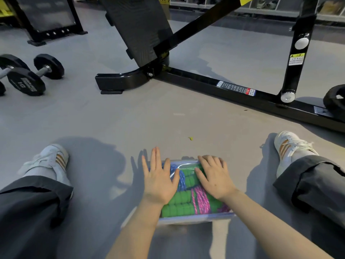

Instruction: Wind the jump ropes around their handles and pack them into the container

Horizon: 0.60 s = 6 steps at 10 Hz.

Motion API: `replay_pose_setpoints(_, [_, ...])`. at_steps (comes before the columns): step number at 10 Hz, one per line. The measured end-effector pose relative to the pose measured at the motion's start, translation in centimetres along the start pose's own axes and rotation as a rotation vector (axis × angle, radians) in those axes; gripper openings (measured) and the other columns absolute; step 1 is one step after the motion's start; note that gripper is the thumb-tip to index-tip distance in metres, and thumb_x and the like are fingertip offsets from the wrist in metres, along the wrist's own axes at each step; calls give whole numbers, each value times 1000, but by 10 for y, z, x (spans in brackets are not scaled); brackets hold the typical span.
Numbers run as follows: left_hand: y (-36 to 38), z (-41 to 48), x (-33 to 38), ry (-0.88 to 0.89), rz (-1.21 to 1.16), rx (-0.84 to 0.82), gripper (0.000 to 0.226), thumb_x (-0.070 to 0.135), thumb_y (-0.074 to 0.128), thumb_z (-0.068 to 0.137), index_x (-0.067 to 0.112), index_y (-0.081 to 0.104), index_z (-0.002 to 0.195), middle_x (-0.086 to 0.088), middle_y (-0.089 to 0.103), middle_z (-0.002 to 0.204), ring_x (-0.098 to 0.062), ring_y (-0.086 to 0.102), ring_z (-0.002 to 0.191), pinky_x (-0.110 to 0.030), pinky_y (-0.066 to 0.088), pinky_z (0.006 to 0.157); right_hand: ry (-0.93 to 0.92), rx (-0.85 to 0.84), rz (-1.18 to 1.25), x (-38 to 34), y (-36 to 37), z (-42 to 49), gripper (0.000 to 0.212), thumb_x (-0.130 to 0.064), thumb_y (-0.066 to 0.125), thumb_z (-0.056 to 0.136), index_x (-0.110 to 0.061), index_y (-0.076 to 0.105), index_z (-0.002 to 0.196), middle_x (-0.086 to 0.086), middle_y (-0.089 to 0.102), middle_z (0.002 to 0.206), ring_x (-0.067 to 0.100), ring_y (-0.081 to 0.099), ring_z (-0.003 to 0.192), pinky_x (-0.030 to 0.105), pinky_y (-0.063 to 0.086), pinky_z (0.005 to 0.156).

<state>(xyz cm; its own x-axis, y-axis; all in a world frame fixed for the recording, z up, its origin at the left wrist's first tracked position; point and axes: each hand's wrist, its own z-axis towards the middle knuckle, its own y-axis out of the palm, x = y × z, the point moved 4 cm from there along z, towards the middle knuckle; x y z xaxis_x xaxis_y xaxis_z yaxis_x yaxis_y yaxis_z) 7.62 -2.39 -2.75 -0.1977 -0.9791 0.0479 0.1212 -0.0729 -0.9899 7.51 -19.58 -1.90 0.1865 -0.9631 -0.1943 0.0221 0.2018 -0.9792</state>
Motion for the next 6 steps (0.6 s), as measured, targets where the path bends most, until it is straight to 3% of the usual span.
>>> replay_pose_setpoints(1, [-4,4,-1,-30,-11,-12,68,55,20,83,12,67,107,-28,27,151,-33,18,145,-55,-2,114,34,80,-25,-7,3,9,64,-51,10,87,-13,56,109,3,57,104,26,50,101,34,21,93])
replay_pose_setpoints(2, [-6,5,1,-52,-44,-67,85,58,-7,73,17,51,119,-19,-9,159,-26,-19,146,-53,-21,111,35,51,-16,-7,4,8,67,-52,6,85,-14,54,112,1,55,105,24,47,104,35,19,103])
replay_pose_setpoints(4, [-13,8,3,-64,-34,-124,89,57,-13,70,16,49,118,-16,-11,159,-23,-21,145,-53,-21,111,30,48,-25,-11,3,7,65,-51,5,84,-13,53,107,2,54,105,24,45,110,44,14,113])
replay_pose_setpoints(5, [-9,5,2,-68,-31,-149,90,57,-14,74,17,50,123,-17,-11,159,-23,-24,144,-53,-24,110,48,32,-45,-9,5,5,70,-51,4,89,-11,57,110,4,57,110,27,44,118,44,2,113])
replay_pose_setpoints(6, [-20,2,6,-43,62,-92,85,56,-1,86,12,48,140,-22,10,156,-28,0,147,-57,-12,113,37,45,-128,-12,1,0,87,-57,-7,92,-8,53,129,13,53,133,35,41,131,46,0,111])
